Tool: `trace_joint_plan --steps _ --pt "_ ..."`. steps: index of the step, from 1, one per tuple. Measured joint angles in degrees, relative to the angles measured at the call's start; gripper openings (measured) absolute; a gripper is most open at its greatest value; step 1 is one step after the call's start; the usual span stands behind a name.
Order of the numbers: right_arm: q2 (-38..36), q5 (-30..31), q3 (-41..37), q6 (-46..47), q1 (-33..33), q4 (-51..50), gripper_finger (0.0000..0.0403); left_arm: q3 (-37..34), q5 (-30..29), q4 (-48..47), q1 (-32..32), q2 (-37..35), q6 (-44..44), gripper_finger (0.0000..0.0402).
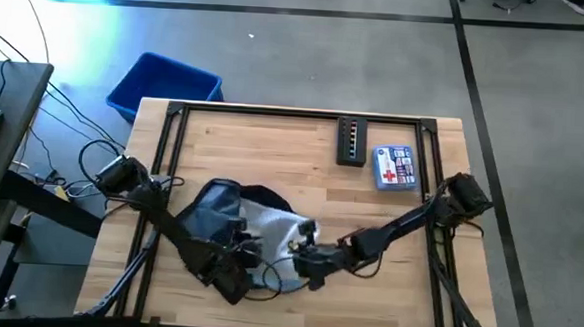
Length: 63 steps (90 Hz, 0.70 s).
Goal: Unpack backpack
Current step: Put the white zip bag into the backpack
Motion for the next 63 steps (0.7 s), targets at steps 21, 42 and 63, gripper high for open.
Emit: trace_joint_plan --steps 21,42,63 --pt "6.93 -7.48 9.84 -3.69 1.01 0.79 0.0 7.75 -0.22 -25.49 -4.97 -0.11 -20.3 0.0078" --pt "14.85 -27.74 22.46 -9.73 0.18 -0.75 0.0 6.99 0.3 -26.65 -7.02 -0.07 -16.78 0.0078" --pt "19.58 -22.38 31.29 -10.56 2.18 -2.54 0.0 3.38 -3.87 -23.88 -5.89 -0.04 -15.73 0.0078"
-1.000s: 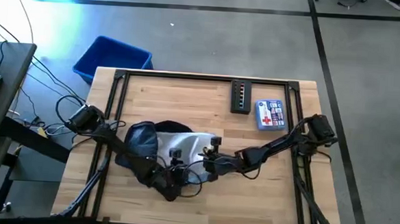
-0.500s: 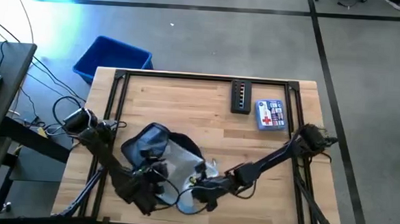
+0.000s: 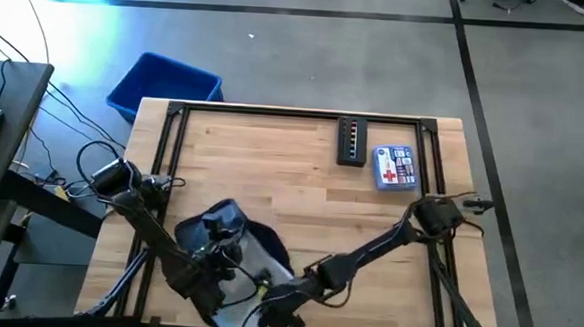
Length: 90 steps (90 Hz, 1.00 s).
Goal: Unpack backpack
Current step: Put the white zip bag into the backpack
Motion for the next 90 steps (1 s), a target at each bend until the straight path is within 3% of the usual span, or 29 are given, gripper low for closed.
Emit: trace_joint_plan --steps 9,18,39,48,57,65,76,83,90 --pt "0.38 8.16 1.79 -1.05 -0.4 -0.09 0.0002 -0.74 0.5 0.46 0.56 0.02 0.0 0.0078" --pt "0.52 9.5 3.67 -2.0 -1.02 -3.24 0.0023 -0.73 1.09 1.04 0.2 0.02 -0.04 0.0078" --pt "0.52 11.09 11.27 -7.8 -0.77 -17.08 0.0156 0.98 3.05 1.85 -2.35 0.04 -0.93 0.0078" --pt "0.53 20.18 16.41 -9.77 0.37 -27.48 0.0204 1.42 4.73 3.48 -3.45 0.04 -1.57 0.0078" --pt "0.5 27.6 21.47 -6.1 0.08 -39.9 0.0225 1.42 6.82 3.98 -4.2 0.04 -3.84 0.0078" --pt "0.49 24.92 24.53 1.24 -3.39 -48.69 0.0226 1.42 8.15 4.02 -4.84 0.04 -5.71 0.0078" --pt "0.39 13.23 23.06 9.17 -10.07 -52.14 0.0217 1.42 8.26 4.09 -5.89 0.07 -9.04 0.0078" --pt "0.47 6.8 20.32 8.13 -13.43 -52.74 0.0213 1.42 8.26 4.18 -6.75 0.07 -10.08 0.0078" --pt "0.43 4.57 16.72 1.55 -15.54 -52.43 0.0211 1.23 8.28 5.57 -7.7 0.07 -10.3 0.0078"
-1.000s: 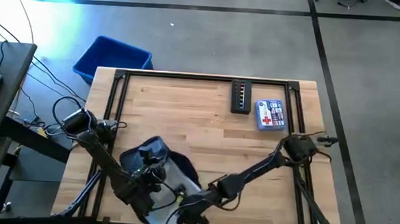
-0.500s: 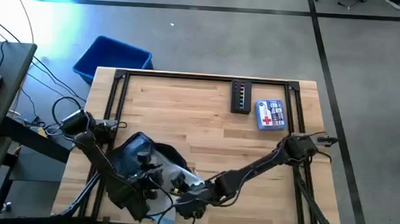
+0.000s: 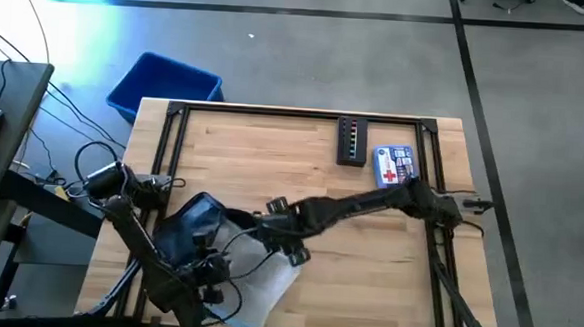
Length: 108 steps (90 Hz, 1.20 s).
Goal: Unpack backpack
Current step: Put the white zip bag into the backpack
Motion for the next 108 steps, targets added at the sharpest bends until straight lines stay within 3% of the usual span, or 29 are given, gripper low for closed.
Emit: trace_joint_plan --steps 18,33,45,63,76,86,101,108 --pt "0.09 4.81 -8.92 -19.4 -0.83 14.13 0.0211 -3.19 -5.67 5.9 -2.49 0.02 3.14 0.0078" --pt "0.09 6.08 -12.25 -31.31 -0.97 19.91 0.0211 -6.43 -5.88 7.46 -3.07 0.04 0.84 0.0078" --pt "-0.09 6.07 -14.83 -47.01 -1.34 22.44 0.021 -7.93 -5.11 7.42 -3.18 0.04 -0.72 0.0078" --pt "0.04 6.51 -22.07 -65.2 -0.97 35.04 0.021 -8.18 -5.53 8.24 -3.24 0.04 -0.72 0.0078" --pt "0.04 5.3 -25.95 -68.03 0.11 42.98 0.0194 -8.18 -6.1 9.12 -3.24 0.04 -0.74 0.0078" --pt "0.04 5.78 -26.72 -66.78 0.83 43.18 0.0153 -8.18 -6.12 9.06 -3.24 0.04 -0.74 0.0078" --pt "0.04 14.64 -24.86 -53.28 2.58 36.17 0.0034 -9.58 -6.21 10.46 -2.09 0.04 -0.84 0.0078" --pt "0.04 18.72 -22.86 -43.21 4.02 27.36 0.001 -10.84 -6.55 13.99 -0.62 0.04 0.2 0.0078"
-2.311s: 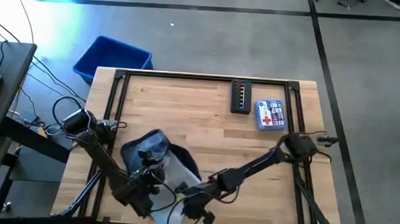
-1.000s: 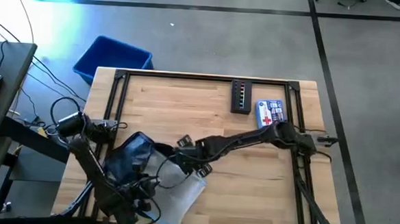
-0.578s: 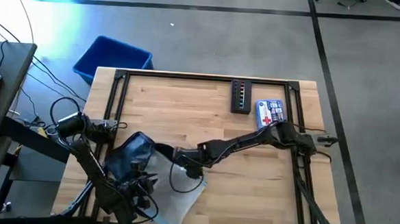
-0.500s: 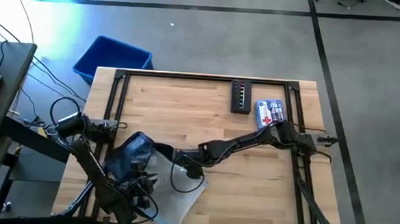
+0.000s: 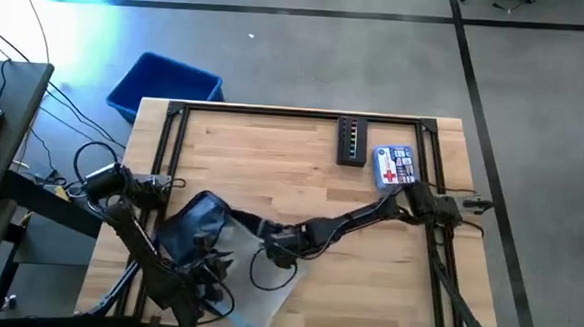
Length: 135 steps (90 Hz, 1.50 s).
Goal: Unpack backpack
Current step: Put the white zip bag into the backpack
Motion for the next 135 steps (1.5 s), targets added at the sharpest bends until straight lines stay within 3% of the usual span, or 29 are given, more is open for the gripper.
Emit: trace_joint_plan --steps 15,25,34,40,50,57,71,89,102,135 --pt "-0.73 -3.81 3.06 28.35 2.24 -20.67 0.0002 -0.25 0.42 3.94 3.04 0.0 7.32 0.0078" --pt "-2.03 -6.23 1.82 43.56 3.01 -25.01 0.0 1.17 -2.82 5.54 5.11 -0.01 12.13 0.0078" --pt "-3.05 -6.2 0.72 50.0 4.83 -25.67 0.0 1.85 -2.01 13.24 6.87 -0.04 22.29 0.0078" --pt "-3.43 -5.97 0.69 53.31 6.1 -25.43 0.0 1.89 2.04 22.25 8.19 -0.04 31.63 0.0078" --pt "-3.76 -6.91 0.69 59.96 6.21 -25.28 0.0 1.01 14.48 41.59 10.53 0.09 48.89 0.0078" --pt "-3.79 -7.87 0.69 63.36 4.92 -25.61 0.0 0.48 17.18 47.97 12.23 0.33 54.18 0.0078" --pt "-7.94 -7.74 -3.56 65.06 4.13 -19.88 0.0 0.43 17.45 47.91 16.9 0.33 55.6 0.0078" --pt "-22.64 -7.86 -23.22 68.62 4.25 -2.2 0.0 0.43 20.86 47.15 20.96 0.34 55.72 0.0078" --pt "-28.71 -7.68 -34.0 74.94 4.92 7.68 0.0 0.43 25.01 47.51 23.12 0.42 56.64 0.0078" --pt "-28.37 -0.47 -37.16 76.46 10.05 18.89 0.0 0.48 38.58 64.07 30.12 7.77 55.48 0.0078"
